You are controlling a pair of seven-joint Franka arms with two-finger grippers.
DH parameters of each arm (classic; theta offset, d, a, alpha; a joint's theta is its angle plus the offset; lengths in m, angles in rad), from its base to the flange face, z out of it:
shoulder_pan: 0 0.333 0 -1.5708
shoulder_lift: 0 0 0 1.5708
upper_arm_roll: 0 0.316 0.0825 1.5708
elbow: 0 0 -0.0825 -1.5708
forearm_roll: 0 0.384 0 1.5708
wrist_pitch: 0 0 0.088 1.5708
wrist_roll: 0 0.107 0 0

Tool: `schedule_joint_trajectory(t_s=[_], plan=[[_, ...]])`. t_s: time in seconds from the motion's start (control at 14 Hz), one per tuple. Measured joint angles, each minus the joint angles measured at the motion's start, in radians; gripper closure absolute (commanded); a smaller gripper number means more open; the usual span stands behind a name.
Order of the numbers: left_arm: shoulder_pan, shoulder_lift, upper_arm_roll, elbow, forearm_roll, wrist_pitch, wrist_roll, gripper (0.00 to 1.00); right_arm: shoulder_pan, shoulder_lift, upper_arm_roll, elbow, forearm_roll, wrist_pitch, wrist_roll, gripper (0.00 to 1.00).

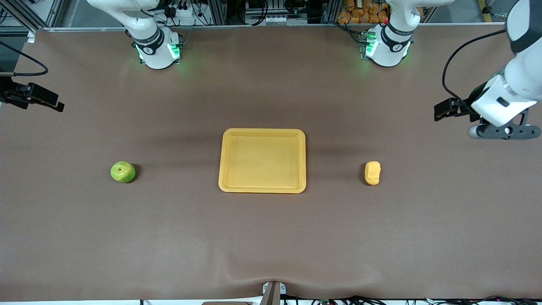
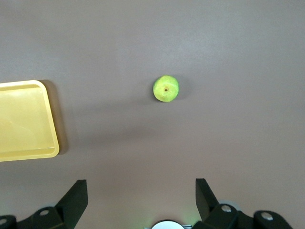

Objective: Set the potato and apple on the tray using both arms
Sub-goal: 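Reach the left gripper down toward the yellow potato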

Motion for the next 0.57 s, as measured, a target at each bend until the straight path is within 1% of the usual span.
schedule_joint_trajectory(t_s=[0.57], plan=[[-0.009, 0.006, -0.020, -0.200, 0.000, 0.249, 0.000, 0.00, 0.000, 0.000, 0.000, -0.017, 0.000, 0.003, -0.003, 0.00]])
